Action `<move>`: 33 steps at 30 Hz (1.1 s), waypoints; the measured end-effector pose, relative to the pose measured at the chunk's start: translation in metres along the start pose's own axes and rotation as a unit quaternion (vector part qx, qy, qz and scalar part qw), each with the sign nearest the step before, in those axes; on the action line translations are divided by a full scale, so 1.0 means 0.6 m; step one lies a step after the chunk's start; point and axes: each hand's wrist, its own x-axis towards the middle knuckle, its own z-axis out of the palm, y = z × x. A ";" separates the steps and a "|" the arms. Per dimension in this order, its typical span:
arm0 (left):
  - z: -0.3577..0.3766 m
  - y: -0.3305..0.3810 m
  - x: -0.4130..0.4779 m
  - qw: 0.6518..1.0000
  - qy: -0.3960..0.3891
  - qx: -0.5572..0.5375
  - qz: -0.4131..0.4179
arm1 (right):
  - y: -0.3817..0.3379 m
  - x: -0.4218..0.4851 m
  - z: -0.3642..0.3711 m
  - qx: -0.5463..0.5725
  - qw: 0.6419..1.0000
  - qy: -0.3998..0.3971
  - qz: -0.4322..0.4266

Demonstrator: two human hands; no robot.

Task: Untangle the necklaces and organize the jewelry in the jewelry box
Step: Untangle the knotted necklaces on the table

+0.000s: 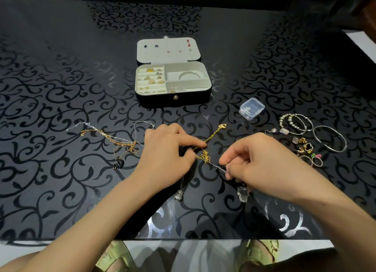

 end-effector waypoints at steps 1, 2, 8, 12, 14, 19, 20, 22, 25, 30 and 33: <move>0.000 -0.001 -0.001 1.000 0.001 0.006 0.003 | 0.001 -0.003 0.003 -0.003 1.000 -0.008 0.000; 0.000 -0.003 -0.001 1.000 0.004 0.014 0.007 | 0.002 -0.005 0.007 -0.008 1.000 -0.013 -0.001; -0.004 -0.013 -0.007 0.999 0.015 0.039 0.020 | 0.005 -0.014 0.029 0.009 0.999 -0.051 0.000; -0.002 -0.017 -0.008 0.998 0.019 0.042 0.032 | -0.003 -0.024 0.029 0.015 0.996 -0.087 0.002; -0.001 -0.018 -0.010 0.998 0.026 0.038 0.039 | -0.006 -0.024 0.023 -0.020 0.997 -0.068 -0.010; -0.004 -0.011 -0.012 0.998 0.043 0.012 0.050 | -0.005 0.001 0.020 -0.112 0.987 0.105 -0.045; -0.005 -0.010 -0.012 0.997 0.042 0.010 0.060 | -0.006 0.008 0.022 -0.108 0.986 0.115 -0.053; -0.005 -0.013 -0.015 0.995 0.038 0.019 0.089 | -0.008 0.021 0.027 -0.101 0.987 0.111 -0.063; -0.008 -0.019 -0.018 0.989 0.020 0.055 0.139 | -0.010 0.034 0.035 -0.115 0.988 0.092 -0.050; -0.017 -0.027 -0.021 0.977 0.015 0.098 0.188 | -0.014 0.041 0.041 -0.141 0.986 0.079 -0.045; -0.024 -0.034 -0.023 0.966 0.016 0.135 0.221 | -0.012 0.045 0.030 -0.141 0.985 0.093 -0.038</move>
